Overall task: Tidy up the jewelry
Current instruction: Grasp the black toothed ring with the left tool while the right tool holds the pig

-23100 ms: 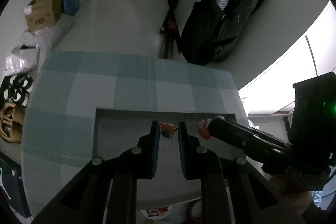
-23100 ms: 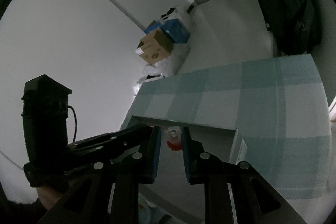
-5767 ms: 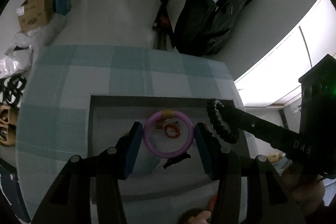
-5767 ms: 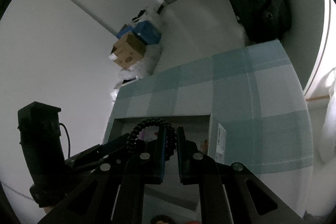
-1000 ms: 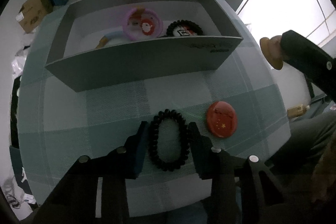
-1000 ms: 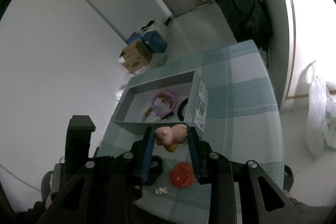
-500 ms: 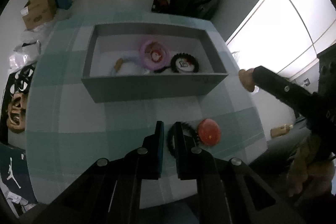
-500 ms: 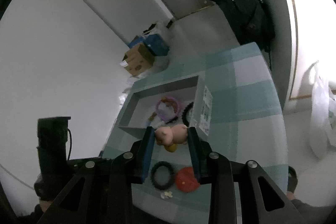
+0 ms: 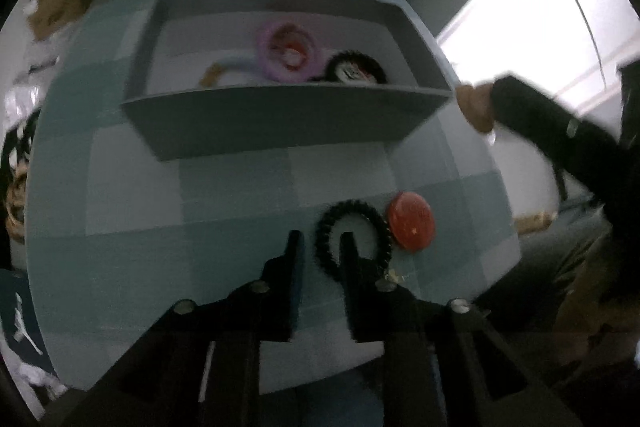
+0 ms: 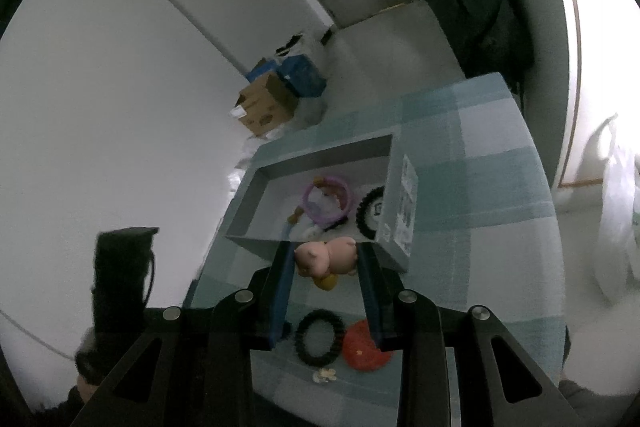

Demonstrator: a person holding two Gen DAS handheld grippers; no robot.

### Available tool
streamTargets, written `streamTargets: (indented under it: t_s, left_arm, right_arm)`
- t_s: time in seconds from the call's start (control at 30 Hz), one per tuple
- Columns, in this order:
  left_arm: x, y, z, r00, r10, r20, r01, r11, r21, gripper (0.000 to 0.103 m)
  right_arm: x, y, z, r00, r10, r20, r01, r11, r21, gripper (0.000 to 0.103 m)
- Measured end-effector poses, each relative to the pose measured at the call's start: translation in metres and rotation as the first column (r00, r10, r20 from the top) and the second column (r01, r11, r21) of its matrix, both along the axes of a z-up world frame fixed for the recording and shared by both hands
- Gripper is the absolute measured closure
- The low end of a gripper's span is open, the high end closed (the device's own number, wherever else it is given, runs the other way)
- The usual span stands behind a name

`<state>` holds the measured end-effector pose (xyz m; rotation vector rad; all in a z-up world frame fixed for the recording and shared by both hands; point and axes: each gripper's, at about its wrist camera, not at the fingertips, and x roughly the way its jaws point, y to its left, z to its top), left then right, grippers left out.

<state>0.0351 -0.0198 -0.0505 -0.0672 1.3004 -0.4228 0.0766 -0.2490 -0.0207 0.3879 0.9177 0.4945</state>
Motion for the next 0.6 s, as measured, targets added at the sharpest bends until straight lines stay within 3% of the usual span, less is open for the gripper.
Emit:
streamTargets:
  t_s: [0.07,0.3,0.33,0.37,0.5,0.6]
  left_arm:
    - [-0.002,-0.011,-0.005,1.0,-0.029,0.008,0.028,0.999,0.041,0.072]
    - [-0.006,-0.039,-0.014,0.99,-0.112,0.087,0.093,0.976,0.197,0.072]
    - [-0.007,-0.041,-0.014,0.988,-0.123,0.094,0.101,0.973,0.207,0.077]
    - [-0.006,-0.043,-0.013,0.986,-0.132,0.097,0.111,0.974,0.199,0.095]
    - [-0.002,-0.041,-0.011,0.985,-0.13,0.111,0.106,0.974,0.199,0.098]
    - [0.0,-0.032,0.007,0.983,-0.105,0.153,0.082,0.985,0.153,0.098]
  right_arm:
    - [-0.001,0.002,0.002,1.0,0.007,0.012,-0.007,1.0,-0.007,0.072]
    - [-0.002,-0.003,0.003,1.0,-0.006,0.013,0.006,1.0,0.003,0.072]
    - [-0.002,-0.004,0.004,1.0,-0.008,0.012,0.008,1.0,0.007,0.072]
    - [-0.002,-0.004,0.004,1.0,-0.009,0.012,0.009,1.0,0.007,0.072]
    - [-0.003,-0.005,0.007,1.0,-0.01,0.024,0.01,1.0,0.007,0.072]
    - [-0.003,-0.005,0.009,0.999,-0.012,0.03,0.011,1.0,0.012,0.072]
